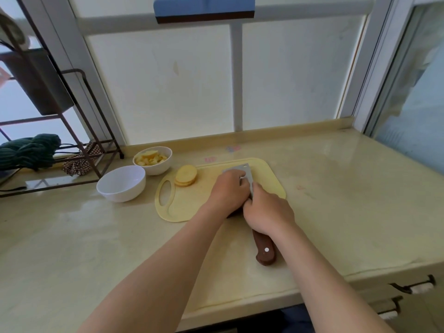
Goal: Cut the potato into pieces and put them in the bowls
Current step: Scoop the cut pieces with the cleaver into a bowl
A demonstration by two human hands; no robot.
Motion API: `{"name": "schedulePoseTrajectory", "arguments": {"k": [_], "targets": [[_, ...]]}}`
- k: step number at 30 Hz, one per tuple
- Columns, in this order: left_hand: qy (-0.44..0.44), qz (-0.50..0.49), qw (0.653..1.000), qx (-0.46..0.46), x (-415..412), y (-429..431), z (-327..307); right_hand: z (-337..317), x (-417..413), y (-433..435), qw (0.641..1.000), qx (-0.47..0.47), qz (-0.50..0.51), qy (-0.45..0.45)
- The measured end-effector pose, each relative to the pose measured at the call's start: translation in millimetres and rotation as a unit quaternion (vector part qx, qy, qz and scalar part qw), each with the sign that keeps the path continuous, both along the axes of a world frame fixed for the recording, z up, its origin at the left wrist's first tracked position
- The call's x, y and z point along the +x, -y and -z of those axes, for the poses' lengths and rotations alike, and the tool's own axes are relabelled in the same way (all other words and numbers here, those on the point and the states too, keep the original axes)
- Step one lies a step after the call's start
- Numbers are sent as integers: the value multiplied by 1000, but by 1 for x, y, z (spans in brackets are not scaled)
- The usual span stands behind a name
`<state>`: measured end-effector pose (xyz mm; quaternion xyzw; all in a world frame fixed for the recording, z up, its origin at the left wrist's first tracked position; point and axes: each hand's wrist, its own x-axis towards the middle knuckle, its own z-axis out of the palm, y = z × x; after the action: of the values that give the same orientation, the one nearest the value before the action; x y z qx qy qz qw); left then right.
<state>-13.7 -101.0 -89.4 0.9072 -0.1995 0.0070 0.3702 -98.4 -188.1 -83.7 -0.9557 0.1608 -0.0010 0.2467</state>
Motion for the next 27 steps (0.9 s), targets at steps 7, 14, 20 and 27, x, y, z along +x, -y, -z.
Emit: {"name": "schedulePoseTrajectory", "arguments": {"k": [7,14,20,27], "targets": [[-12,4,998,68,12,1,-1,1,1,0,1000,5,1,4],[18,25,999,25,16,4,8,3,1,1,1000,5,-3,7],[56,54,997,13,13,6,7,5,2,6,999,44,-7,18],[74,72,994,43,13,17,1,6,-3,19,961,264,7,82]]}}
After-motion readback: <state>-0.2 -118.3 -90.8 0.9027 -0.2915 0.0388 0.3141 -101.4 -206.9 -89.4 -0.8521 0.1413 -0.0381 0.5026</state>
